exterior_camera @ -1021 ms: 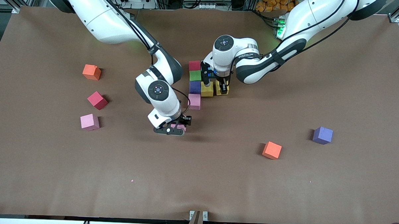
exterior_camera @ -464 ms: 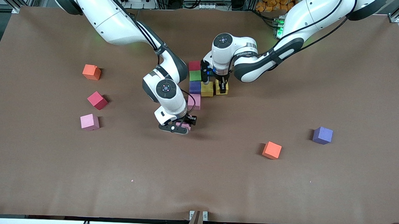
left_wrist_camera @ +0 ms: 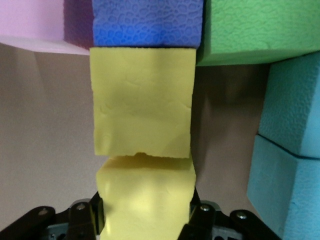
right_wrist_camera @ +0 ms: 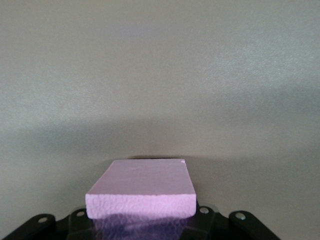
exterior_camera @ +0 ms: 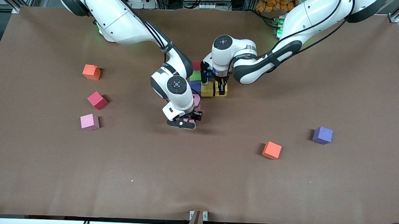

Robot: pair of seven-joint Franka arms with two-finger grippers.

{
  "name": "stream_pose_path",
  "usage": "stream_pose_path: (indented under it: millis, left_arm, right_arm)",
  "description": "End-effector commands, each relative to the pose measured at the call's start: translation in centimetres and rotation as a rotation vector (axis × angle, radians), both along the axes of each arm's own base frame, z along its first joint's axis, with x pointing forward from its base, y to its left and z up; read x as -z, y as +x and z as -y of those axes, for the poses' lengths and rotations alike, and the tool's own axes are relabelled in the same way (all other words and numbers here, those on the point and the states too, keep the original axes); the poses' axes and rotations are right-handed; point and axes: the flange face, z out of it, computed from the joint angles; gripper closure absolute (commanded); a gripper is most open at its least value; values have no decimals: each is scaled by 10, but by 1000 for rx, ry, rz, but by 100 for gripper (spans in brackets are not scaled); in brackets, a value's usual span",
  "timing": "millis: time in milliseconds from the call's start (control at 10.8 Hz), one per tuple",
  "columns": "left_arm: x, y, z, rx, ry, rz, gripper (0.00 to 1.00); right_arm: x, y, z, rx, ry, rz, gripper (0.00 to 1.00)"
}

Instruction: Arrange 11 blocks into digit 3

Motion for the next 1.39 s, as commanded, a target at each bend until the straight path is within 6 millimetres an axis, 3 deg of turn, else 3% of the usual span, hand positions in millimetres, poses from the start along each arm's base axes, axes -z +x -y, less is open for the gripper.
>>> stream_pose_path:
  millis: [0, 278, 371, 464, 928, 1114, 1300]
  left_arm:
    - [4, 1, 7, 38, -2, 29, 55]
    - [3, 2, 8, 37, -4, 29, 53]
    - [4, 4, 7, 32, -2, 32, 42]
    - [3, 5, 9, 25, -4, 36, 3]
    - [-10, 7, 0, -6, 57, 47, 0]
    - [-33, -4, 4, -36, 129, 33, 0]
    - [-54, 7, -5, -123, 126, -7, 0]
  right_arm:
    - [4, 1, -5, -7, -17, 17, 59]
    - [10, -2, -6, -13, -21, 11, 59]
    - [11, -2, -6, -13, -21, 10, 59]
    - [11, -2, -6, -11, -20, 9, 59]
    - [10, -6, -10, -18, -21, 7, 59]
    - [9, -6, -10, -19, -20, 8, 59]
    - [9, -6, -10, -21, -20, 8, 59]
